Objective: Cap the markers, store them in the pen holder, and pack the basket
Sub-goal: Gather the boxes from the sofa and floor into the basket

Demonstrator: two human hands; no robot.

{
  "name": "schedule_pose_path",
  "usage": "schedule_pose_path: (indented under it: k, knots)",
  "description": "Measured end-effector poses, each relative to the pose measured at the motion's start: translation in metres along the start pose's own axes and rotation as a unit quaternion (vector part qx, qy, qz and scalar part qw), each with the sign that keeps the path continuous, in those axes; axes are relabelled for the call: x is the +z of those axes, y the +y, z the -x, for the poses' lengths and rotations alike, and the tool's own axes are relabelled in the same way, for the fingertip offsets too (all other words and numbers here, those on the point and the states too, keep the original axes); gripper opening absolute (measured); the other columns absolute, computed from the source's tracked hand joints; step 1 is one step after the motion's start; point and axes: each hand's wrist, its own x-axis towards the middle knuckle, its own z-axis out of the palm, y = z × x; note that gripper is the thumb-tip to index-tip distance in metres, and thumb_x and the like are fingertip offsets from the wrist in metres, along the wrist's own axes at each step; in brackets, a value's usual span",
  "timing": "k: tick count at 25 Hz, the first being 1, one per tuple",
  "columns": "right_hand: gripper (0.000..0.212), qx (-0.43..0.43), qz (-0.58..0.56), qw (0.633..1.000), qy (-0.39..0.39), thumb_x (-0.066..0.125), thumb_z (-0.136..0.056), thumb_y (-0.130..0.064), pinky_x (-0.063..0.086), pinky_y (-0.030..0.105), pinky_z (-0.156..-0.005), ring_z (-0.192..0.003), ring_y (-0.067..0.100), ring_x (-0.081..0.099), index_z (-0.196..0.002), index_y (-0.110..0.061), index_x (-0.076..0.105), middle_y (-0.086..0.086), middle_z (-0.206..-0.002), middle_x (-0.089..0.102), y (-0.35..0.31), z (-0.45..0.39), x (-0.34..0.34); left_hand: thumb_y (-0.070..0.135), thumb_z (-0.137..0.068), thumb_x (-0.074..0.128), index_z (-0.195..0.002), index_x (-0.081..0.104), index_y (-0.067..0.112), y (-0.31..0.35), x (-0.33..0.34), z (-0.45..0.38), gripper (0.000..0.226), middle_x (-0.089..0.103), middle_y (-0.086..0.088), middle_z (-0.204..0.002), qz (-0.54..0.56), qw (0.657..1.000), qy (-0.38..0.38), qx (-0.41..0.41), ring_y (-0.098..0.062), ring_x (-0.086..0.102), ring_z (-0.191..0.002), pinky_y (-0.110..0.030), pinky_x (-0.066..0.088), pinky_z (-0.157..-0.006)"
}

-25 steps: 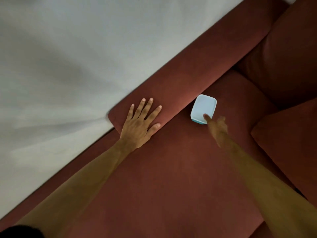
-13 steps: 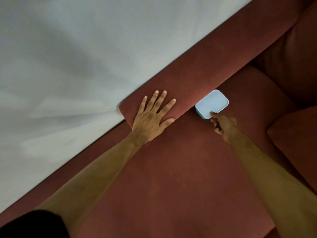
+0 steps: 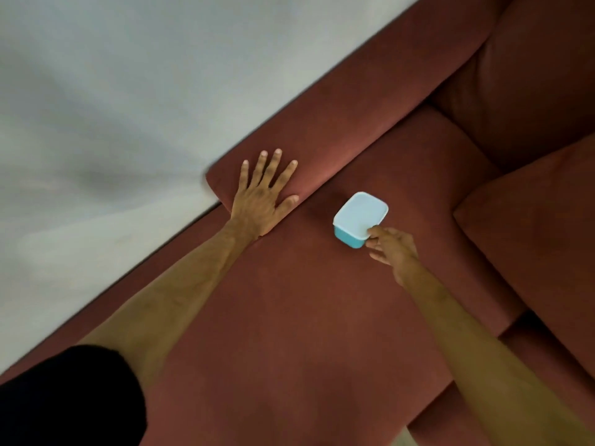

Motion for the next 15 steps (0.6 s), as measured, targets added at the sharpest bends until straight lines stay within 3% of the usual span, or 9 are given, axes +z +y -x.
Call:
schedule_pose_path:
  k: [4,6,9,11,14,15]
  knots:
    - [0.012,-0.047,0.038,0.997,-0.037,0.078,-0.091,-0.015,0.064,0.045,-0.092,-0.096,0.024,0.079,-0.097,-0.004,0.076,0.012,-0.101,0.081,0.025,0.088,-0.05,0.063,-0.106,0.04,-0.171,0.013,0.033,0.033,-0.038,0.095,0.076,0.008,-0.005,-0.18,0.028,0.999,0.001,0.022,-0.029,0.007,-0.167,-0.059,0.012,-0.13]
    - [0.013,-0.072,0.091,0.991,-0.059,0.08,-0.09,-0.022,0.065,0.042,-0.089,-0.091,0.019,0.081,-0.092,-0.009,0.077,0.003,-0.092,0.083,0.046,0.137,-0.068,0.057,-0.108,0.037,-0.17,0.021,0.03,0.059,-0.06,0.149,0.07,0.022,-0.002,-0.178,0.081,0.996,-0.024,0.038,-0.023,0.02,-0.165,-0.054,0.025,-0.129]
    - [0.013,-0.103,0.1,0.985,-0.093,0.082,-0.089,-0.024,0.066,0.043,-0.088,-0.086,0.019,0.08,-0.089,-0.012,0.077,0.002,-0.088,0.081,0.091,0.215,-0.082,0.049,-0.112,0.038,-0.16,0.044,0.029,0.104,-0.101,0.214,0.053,0.052,0.0,-0.163,0.221,0.972,-0.058,-0.06,-0.019,0.044,-0.154,-0.049,0.038,-0.123]
    - [0.014,-0.118,0.087,0.985,-0.096,0.083,-0.088,-0.022,0.063,0.047,-0.087,-0.076,0.018,0.075,-0.087,-0.01,0.075,0.007,-0.083,0.079,0.121,0.27,-0.089,0.05,-0.112,0.044,-0.153,0.054,0.032,0.125,-0.133,0.248,0.046,0.062,0.007,-0.153,0.368,0.917,-0.103,-0.116,-0.013,0.055,-0.144,-0.042,0.044,-0.12]
    - [0.015,-0.165,0.097,0.975,-0.113,0.083,-0.086,-0.025,0.062,0.043,-0.075,-0.07,0.011,0.064,-0.08,-0.015,0.074,0.001,-0.072,0.071,0.162,0.344,-0.101,0.064,-0.102,0.054,-0.139,0.064,0.044,0.15,-0.179,0.294,0.043,0.075,0.011,-0.133,0.577,0.758,-0.263,-0.155,-0.012,0.074,-0.119,-0.044,0.058,-0.108]
    - [0.016,-0.19,0.108,0.969,-0.111,0.083,-0.085,-0.026,0.058,0.04,-0.07,-0.068,0.01,0.062,-0.078,-0.017,0.073,0.002,-0.07,0.07,0.174,0.367,-0.105,0.066,-0.099,0.057,-0.134,0.067,0.044,0.154,-0.192,0.31,0.042,0.078,0.007,-0.126,0.594,0.732,-0.298,-0.15,-0.017,0.078,-0.111,-0.045,0.063,-0.1]
